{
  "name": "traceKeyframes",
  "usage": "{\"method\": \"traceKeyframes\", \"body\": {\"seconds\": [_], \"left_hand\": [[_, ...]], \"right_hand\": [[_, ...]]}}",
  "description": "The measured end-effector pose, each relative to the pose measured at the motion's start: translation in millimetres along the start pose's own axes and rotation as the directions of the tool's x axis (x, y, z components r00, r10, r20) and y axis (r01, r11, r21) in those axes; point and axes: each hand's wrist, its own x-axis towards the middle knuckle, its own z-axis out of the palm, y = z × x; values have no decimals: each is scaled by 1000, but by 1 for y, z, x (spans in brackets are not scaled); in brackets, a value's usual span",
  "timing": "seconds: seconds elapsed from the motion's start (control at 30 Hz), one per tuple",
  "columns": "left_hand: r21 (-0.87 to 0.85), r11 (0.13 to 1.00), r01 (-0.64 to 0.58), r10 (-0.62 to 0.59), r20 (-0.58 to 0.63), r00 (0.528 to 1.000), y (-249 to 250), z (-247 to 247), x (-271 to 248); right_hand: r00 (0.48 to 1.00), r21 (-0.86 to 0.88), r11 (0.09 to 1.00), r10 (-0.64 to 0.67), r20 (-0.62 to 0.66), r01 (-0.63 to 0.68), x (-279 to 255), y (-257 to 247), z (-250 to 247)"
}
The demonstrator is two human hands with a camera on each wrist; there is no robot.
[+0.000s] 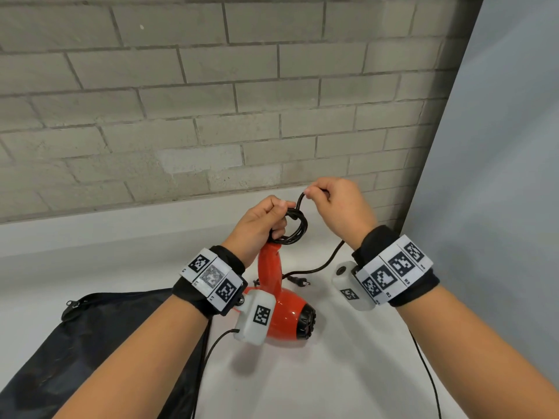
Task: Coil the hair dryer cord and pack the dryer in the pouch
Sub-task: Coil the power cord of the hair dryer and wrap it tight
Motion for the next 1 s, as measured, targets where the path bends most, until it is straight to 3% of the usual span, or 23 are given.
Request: {"method": "traceKeyframes", "body": {"seconds": [0.27,0.4,0.53,0.63,0.7,0.77,0.87,1.0], "left_hand": [[326,943,-60,30,97,995,3,2,1],[240,964,-113,109,28,994,-3,5,-2],[197,977,-84,93,-40,995,-6,2,-3],[143,988,-60,63,-22,998,-4,0,-5],[141,988,-56,59,-14,998,-5,-1,-6],[141,988,-63,68,-34,997,-7,-1,-6],[154,987,-53,67,-88,994,-8,-3,-3],[140,990,-35,51,-114,992,-8,-3,-1]], "right_hand": [[989,-70,993,-106,-101,99,-12,-22,-10],[985,130,976,-172,-17,173,-23,-18,-14],[997,518,854,-73,19,53,-35,6,-12],[990,587,800,138,23,-125,-40,41,4],[948,473,822,286,139,-318,-44,65,22],[894,246,884,312,321,-397,-49,84,43],[716,-162,954,298,632,-254,-52,105,75],[529,-281,949,313,789,-142,-42,109,100]]}}
